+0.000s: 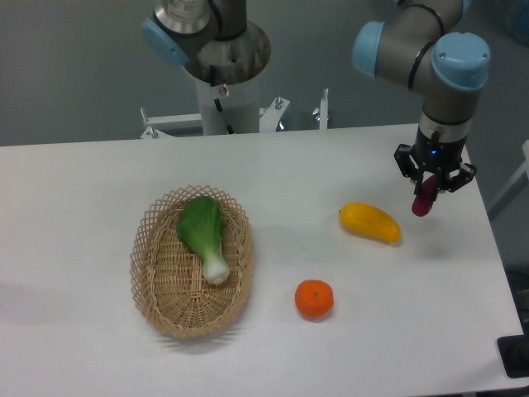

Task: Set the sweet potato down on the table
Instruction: 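Carry the held purple sweet potato past the yellow mango toward the basket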

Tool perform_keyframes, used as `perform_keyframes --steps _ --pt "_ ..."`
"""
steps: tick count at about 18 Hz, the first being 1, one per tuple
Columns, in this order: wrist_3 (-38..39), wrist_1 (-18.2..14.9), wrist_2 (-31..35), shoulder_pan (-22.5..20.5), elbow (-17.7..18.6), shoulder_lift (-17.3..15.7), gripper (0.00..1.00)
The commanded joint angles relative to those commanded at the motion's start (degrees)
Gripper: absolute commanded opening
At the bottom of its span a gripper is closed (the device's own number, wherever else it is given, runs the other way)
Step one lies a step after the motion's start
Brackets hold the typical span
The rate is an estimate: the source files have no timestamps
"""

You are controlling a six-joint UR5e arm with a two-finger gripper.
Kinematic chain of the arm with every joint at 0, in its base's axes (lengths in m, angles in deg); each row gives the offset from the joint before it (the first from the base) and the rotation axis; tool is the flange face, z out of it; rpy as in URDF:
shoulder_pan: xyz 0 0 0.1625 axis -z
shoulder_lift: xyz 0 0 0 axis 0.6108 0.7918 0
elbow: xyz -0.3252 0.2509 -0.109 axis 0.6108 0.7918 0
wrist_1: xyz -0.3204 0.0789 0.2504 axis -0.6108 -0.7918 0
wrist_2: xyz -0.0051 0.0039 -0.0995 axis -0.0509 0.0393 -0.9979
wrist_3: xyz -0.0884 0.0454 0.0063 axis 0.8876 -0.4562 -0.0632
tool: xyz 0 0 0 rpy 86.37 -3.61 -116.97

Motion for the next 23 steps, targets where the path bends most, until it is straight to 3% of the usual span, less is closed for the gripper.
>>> perform_keyframes --steps 7,12,13,19,23 --pt "0.7 -0.6 0.1 0.6 1.4 -1.5 0.13" --pt "1.0 0.1 -0.1 4.1 7.9 -3.5 0.13" --pt "0.8 0.3 -0.1 5.8 10.5 -4.1 0.13" --pt "0.3 0.3 -0.1 7.9 18.0 -7.5 0.13" --pt "1.1 0.4 -0.2 10.4 20.4 -8.0 0.13"
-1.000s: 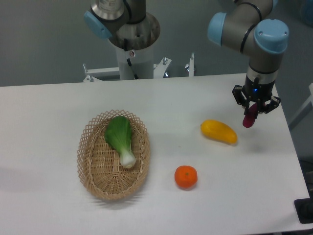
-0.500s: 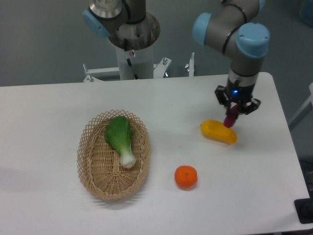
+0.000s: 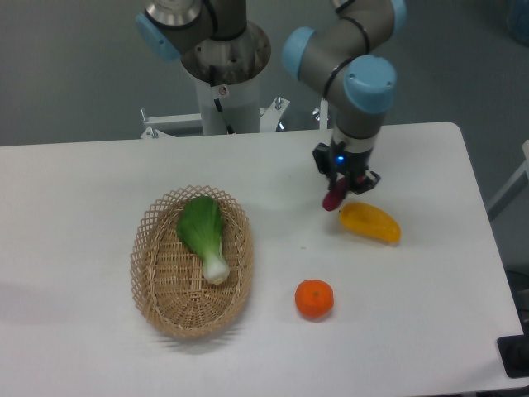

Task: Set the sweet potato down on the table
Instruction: 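Carry the held purple sweet potato past the yellow mango toward the basket, then lower the sweet potato onto the table and open the gripper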

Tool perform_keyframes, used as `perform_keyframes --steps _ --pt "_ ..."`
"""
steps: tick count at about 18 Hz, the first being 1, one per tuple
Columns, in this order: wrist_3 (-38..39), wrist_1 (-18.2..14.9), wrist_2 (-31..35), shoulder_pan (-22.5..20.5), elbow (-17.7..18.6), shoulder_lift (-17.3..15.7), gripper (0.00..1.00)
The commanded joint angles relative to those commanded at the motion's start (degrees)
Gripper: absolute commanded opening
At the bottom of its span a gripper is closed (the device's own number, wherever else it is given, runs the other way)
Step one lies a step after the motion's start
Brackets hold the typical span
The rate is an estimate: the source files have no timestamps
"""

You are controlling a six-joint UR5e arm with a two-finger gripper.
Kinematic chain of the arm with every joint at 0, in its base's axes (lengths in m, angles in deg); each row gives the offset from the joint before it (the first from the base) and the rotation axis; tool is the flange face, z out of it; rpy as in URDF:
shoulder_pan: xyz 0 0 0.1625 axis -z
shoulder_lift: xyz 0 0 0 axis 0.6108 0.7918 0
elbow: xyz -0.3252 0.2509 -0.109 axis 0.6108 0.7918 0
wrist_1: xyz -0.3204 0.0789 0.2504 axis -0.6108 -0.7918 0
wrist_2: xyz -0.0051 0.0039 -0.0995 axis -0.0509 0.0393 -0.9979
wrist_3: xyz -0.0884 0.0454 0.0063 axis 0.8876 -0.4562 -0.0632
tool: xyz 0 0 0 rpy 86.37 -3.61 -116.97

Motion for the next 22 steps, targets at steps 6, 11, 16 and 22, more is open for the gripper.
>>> perform_keyframes --steps 6,11,16,22 --pt "2.5 0.0 -0.4 4.7 2.2 0.1 0.20" --pt "3.3 0.0 -0.4 7.0 3.2 0.6 0.52" --pt "3.5 0.0 -0.4 7.0 3.3 0.4 1.00" --pt "2.9 0.1 0.3 5.1 -0.4 0.4 1.00"
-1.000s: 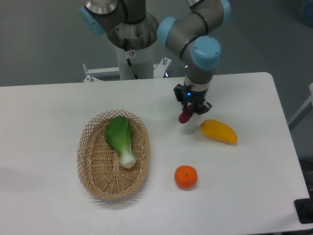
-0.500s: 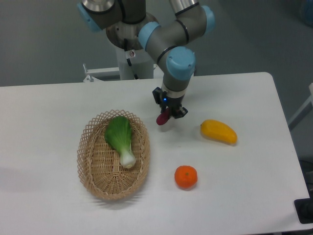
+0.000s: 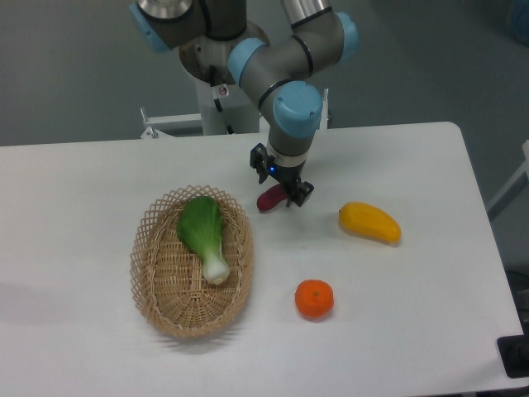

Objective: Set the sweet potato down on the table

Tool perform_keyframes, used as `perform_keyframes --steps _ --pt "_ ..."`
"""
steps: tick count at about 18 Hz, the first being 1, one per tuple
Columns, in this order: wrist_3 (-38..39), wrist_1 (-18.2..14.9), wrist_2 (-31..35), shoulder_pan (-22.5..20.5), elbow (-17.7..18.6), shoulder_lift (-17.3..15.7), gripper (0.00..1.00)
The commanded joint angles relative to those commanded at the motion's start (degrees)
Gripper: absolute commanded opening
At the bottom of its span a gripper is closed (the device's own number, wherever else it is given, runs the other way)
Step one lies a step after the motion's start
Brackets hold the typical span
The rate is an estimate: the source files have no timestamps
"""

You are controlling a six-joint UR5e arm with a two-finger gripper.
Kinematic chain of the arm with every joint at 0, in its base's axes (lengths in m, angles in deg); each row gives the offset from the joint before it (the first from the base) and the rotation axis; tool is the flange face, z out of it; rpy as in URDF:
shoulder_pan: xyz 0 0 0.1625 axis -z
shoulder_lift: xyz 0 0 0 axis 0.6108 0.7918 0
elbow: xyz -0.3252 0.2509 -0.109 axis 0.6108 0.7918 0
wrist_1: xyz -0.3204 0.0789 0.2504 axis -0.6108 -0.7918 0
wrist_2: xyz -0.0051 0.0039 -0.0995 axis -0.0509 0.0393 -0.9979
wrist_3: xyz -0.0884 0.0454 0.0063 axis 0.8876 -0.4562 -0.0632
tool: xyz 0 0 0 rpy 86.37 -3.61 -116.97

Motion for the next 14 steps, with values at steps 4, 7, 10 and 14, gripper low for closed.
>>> perform_keyframes --steps 4,7,10,14 --pt "-0.8 -0.3 0.3 -4.2 -5.0 0.3 1.00" --pt "-5.6 -0.3 2.8 -6.8 -7.9 1.8 1.00" --pt "-11.2 -0.2 4.0 -9.8 -8.6 1.8 1.00" --pt "-11.5 -0.4 3.4 -14.1 -12.1 3.6 1.00"
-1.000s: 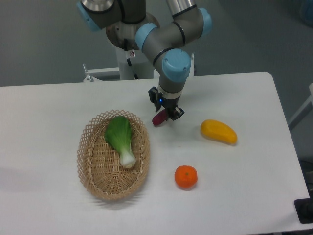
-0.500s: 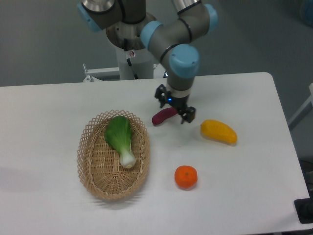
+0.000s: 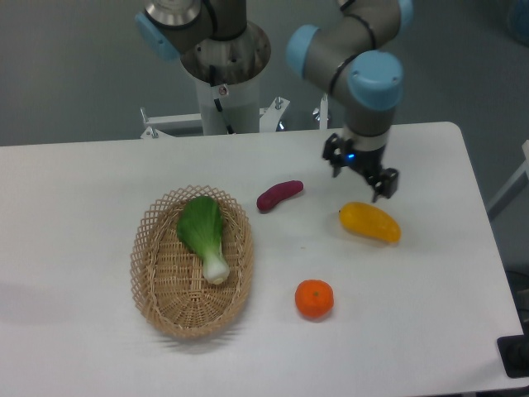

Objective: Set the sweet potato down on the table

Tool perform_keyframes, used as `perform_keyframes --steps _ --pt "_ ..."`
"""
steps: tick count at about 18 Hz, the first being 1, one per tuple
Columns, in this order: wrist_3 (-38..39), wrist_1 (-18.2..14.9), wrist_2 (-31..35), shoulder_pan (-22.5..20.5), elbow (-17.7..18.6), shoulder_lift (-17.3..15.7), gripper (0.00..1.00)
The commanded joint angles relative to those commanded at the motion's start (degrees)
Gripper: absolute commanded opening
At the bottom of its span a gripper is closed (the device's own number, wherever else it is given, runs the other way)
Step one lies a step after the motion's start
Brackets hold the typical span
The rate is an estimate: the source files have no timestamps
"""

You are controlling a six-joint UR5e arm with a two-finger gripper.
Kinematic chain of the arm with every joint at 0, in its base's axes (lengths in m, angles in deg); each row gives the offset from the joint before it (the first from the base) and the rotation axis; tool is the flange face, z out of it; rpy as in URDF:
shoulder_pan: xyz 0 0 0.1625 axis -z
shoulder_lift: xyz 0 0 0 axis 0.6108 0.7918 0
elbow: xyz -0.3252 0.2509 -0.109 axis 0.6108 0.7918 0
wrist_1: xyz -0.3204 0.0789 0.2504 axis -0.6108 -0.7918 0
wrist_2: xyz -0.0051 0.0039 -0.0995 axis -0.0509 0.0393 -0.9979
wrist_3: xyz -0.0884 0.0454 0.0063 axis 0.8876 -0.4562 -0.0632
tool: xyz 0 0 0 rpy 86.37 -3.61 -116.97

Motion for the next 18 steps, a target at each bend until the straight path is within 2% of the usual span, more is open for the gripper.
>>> perform_keyframes --steps 4,12,18 --pt "0.0 -0.3 -0.2 -1.1 -4.7 3.3 1.00" --pt "0.4 -1.0 -1.1 -2.6 -12.6 7.7 1.00" --pt "1.0 -1.0 -1.1 -2.6 -14.7 9.1 1.00"
